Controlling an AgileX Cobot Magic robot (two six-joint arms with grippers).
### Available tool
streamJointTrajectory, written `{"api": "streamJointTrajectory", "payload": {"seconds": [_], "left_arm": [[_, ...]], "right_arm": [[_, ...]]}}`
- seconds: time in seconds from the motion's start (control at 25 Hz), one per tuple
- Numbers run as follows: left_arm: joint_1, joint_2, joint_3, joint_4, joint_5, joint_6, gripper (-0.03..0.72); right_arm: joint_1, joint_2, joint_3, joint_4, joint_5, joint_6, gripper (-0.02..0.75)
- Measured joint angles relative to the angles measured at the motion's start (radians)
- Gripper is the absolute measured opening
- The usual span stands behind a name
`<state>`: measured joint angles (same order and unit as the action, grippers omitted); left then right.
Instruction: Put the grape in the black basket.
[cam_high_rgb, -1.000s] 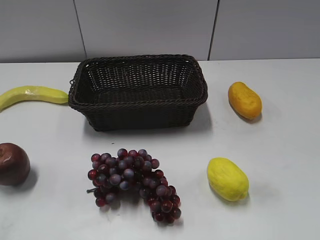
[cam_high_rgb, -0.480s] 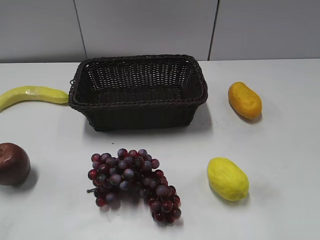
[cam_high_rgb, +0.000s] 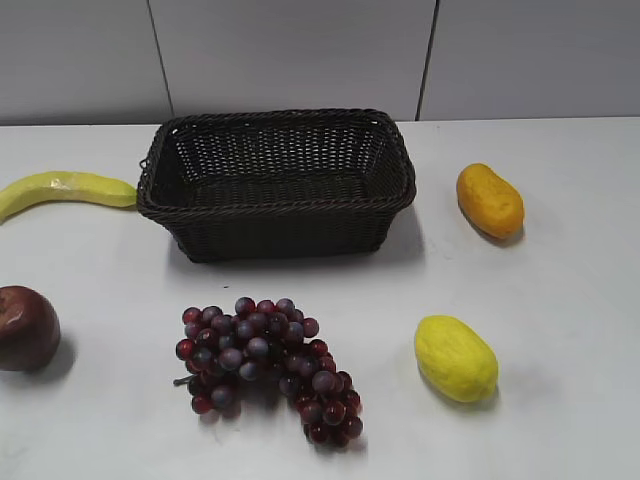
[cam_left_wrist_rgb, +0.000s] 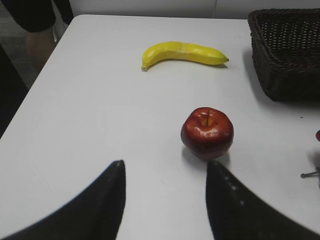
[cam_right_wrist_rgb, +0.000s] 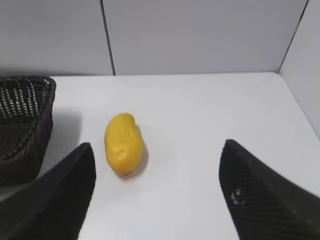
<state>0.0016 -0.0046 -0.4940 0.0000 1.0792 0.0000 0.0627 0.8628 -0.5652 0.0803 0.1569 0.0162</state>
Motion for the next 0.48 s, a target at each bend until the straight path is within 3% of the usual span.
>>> {"api": "streamJointTrajectory", "payload": {"seconds": [0.24,0.48], "left_arm": [[0.000,0.000,0.000,0.000,0.000,0.000,0.489],[0.000,0.000,0.000,0.000,0.000,0.000,0.489]], "right_arm": [[0.000,0.277,-0.210,0.030,0.337,-0.009,0.585],[0.053,0.482,-0.399,0.175,0.575,-0.124,0.585]]}}
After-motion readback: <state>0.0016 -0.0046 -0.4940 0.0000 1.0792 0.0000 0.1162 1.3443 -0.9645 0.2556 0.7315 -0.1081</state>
